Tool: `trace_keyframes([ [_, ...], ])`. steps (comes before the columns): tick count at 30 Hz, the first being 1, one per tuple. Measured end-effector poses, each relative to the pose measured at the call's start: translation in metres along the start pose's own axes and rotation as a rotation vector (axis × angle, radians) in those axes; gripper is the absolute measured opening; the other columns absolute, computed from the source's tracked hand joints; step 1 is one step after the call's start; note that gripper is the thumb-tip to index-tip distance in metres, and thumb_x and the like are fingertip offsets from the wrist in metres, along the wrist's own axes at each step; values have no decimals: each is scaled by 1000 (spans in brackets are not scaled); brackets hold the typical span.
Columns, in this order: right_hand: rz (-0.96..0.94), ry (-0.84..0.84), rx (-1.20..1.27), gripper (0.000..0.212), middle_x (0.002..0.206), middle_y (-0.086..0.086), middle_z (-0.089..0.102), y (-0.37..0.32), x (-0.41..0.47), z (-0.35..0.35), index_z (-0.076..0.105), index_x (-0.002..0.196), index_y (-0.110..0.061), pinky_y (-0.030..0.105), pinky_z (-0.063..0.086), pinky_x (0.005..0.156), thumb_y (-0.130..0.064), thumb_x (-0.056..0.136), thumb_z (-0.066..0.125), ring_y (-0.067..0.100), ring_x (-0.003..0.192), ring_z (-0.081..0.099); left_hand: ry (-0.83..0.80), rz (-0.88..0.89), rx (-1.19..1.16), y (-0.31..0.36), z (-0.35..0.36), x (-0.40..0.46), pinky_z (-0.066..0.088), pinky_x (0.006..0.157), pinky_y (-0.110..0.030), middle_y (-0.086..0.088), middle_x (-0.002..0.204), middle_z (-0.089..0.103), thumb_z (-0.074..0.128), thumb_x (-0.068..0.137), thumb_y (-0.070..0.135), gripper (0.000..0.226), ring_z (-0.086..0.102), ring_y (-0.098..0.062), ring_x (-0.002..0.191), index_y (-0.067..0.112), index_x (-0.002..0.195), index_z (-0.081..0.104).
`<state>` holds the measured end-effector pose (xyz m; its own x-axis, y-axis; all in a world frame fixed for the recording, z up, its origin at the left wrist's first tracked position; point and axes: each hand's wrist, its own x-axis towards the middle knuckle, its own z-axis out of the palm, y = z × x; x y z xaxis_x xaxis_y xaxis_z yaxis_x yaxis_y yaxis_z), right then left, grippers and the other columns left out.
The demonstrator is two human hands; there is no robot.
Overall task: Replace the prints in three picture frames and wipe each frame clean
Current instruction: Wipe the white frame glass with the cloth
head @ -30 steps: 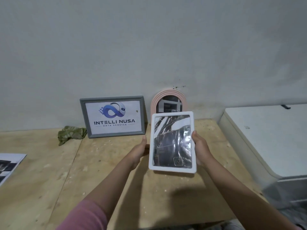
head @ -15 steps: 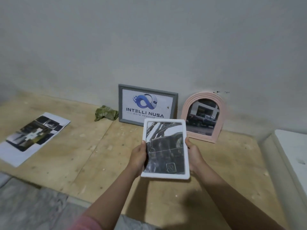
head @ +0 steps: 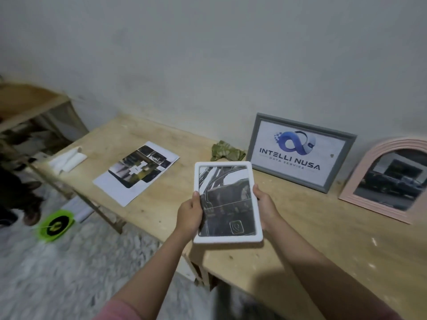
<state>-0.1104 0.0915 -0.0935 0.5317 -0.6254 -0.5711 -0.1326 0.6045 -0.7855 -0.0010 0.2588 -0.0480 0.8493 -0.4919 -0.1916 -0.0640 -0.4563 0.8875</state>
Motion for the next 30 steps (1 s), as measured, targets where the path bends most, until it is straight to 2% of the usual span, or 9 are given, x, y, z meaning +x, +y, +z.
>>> trace_keyframes([
  [5,-29,23,-111,51,92,20,72,12,14,58,71,103,-13,59,51,86,-57,83,52,40,85,68,15,-39,-23,-25,-42,27,28,50,-27,-3,49,35,29,102,38,53,36,-18,48,12,56,34],
  [9,-58,109,-286,49,77,10,73,9,40,87,74,83,-21,49,56,77,-61,82,46,34,74,70,46,-73,-39,-32,-57,60,32,51,-26,-5,52,41,31,101,39,51,40,-19,49,9,61,39],
  [11,-122,150,-390,39,75,5,72,6,63,95,70,77,-29,52,55,80,-57,78,43,33,75,69,73,-57,9,-33,-61,75,31,49,-26,-5,53,42,31,102,38,51,40,-18,50,10,59,39],
  [13,-208,196,-571,28,84,1,71,-5,84,100,66,78,-29,52,53,84,-46,80,45,29,81,66,119,-66,52,-35,-63,90,29,48,-27,-4,52,42,30,102,37,52,40,-18,49,10,59,39],
  [15,-315,224,-734,21,102,2,67,-24,102,105,64,96,-26,44,51,87,-32,88,46,25,91,62,154,-86,67,-41,-63,109,31,52,-31,-8,54,45,29,102,38,53,42,-22,53,8,59,41],
  [19,-524,196,-1176,36,128,12,50,-59,158,108,47,128,-12,36,44,91,-19,92,45,29,114,50,188,-112,56,-40,-54,139,31,53,-31,-11,57,45,28,102,36,51,42,-22,55,7,62,41],
  [22,-452,135,-1507,57,150,16,25,-77,201,108,24,145,-17,46,30,108,-26,93,47,37,137,24,190,-102,92,-39,-47,157,32,52,-28,-9,61,49,29,102,35,50,44,-18,57,5,67,47],
  [25,-311,41,-1676,64,157,16,-3,-80,231,104,2,150,-26,51,12,114,-38,98,37,43,143,-3,188,-110,104,-40,-45,167,32,52,-25,-5,62,50,30,102,33,47,45,-15,58,9,66,46],
  [30,-380,75,-1823,70,154,23,10,-83,239,103,9,149,-22,52,35,105,4,90,36,49,139,12,201,-133,102,-39,-42,176,33,52,-24,-3,61,48,30,102,31,44,46,-20,61,13,63,41],
])
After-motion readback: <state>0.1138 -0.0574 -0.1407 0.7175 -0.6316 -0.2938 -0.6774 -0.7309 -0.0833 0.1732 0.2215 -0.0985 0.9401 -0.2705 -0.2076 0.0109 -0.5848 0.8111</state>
